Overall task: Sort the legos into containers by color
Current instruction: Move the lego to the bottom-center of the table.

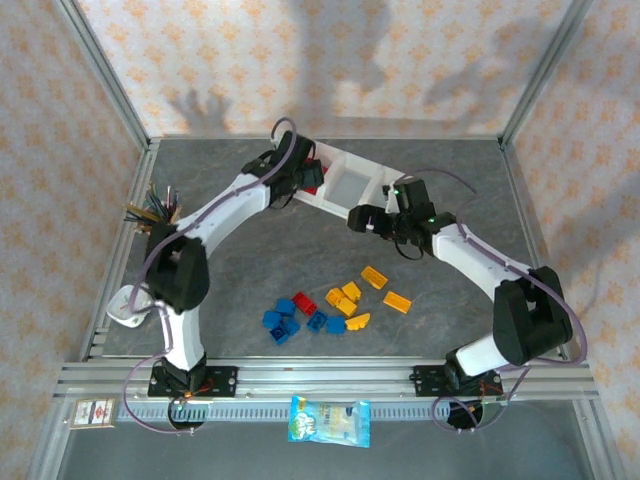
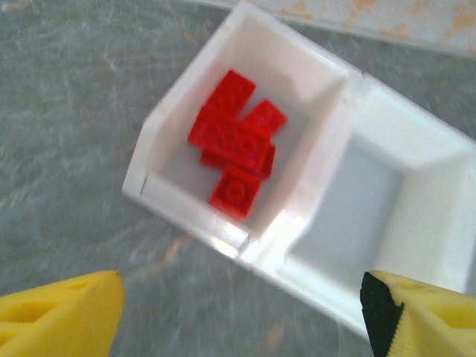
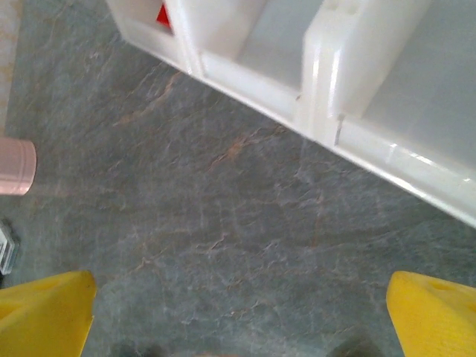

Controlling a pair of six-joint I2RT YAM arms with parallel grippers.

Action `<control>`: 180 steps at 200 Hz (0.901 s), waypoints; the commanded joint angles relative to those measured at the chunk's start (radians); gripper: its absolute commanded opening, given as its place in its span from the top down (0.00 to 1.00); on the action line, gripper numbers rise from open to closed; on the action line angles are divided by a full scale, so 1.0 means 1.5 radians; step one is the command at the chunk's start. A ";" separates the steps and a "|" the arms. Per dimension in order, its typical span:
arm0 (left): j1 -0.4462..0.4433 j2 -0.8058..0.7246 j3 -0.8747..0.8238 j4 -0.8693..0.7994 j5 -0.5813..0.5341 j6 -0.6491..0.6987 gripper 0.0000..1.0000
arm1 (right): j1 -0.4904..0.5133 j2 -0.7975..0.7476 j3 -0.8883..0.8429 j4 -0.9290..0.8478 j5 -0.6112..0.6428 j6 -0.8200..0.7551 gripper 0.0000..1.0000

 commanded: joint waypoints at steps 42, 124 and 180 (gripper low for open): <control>-0.089 -0.196 -0.267 -0.036 -0.025 -0.073 0.14 | 0.068 -0.050 -0.044 -0.049 0.043 -0.048 0.00; -0.234 -0.254 -0.391 -0.068 -0.016 -0.268 0.14 | 0.093 -0.090 -0.110 -0.042 0.065 -0.040 0.00; -0.285 -0.226 -0.415 -0.047 0.006 -0.333 0.17 | 0.080 -0.091 -0.131 -0.028 0.039 -0.034 0.00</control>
